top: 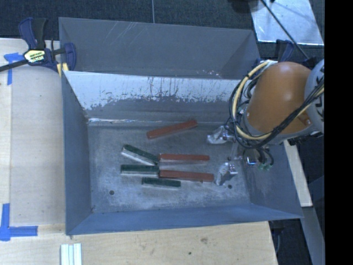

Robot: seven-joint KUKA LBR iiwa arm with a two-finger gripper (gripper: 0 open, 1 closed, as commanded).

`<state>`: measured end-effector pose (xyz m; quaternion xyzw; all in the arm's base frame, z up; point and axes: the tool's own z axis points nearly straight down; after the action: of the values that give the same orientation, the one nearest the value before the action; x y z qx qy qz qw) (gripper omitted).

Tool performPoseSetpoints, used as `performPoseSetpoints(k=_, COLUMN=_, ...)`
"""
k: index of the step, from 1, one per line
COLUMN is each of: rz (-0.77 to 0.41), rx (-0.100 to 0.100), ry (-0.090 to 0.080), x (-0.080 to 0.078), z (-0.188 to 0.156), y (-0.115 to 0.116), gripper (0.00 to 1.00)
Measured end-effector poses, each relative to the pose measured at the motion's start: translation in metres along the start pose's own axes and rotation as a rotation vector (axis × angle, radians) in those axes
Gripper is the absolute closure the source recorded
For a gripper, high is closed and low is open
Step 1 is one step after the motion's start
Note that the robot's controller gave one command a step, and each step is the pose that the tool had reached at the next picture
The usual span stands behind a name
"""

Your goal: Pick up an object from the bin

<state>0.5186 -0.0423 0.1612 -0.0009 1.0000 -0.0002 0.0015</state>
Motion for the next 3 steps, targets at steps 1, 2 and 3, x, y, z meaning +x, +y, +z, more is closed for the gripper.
performPoseSetpoints(k=1, rz=0.000, rx=0.000, ry=0.000, x=0.000, z=0.000, y=0.000, gripper=0.00)
performPoseSetpoints(k=2, rz=0.039, rx=0.001, ry=-0.015, x=-0.006, z=0.085, y=0.008, gripper=1.00)
performPoseSetpoints(k=3, rz=0.039, rx=0.001, ry=-0.015, x=-0.006, z=0.085, y=0.008, gripper=1.00)
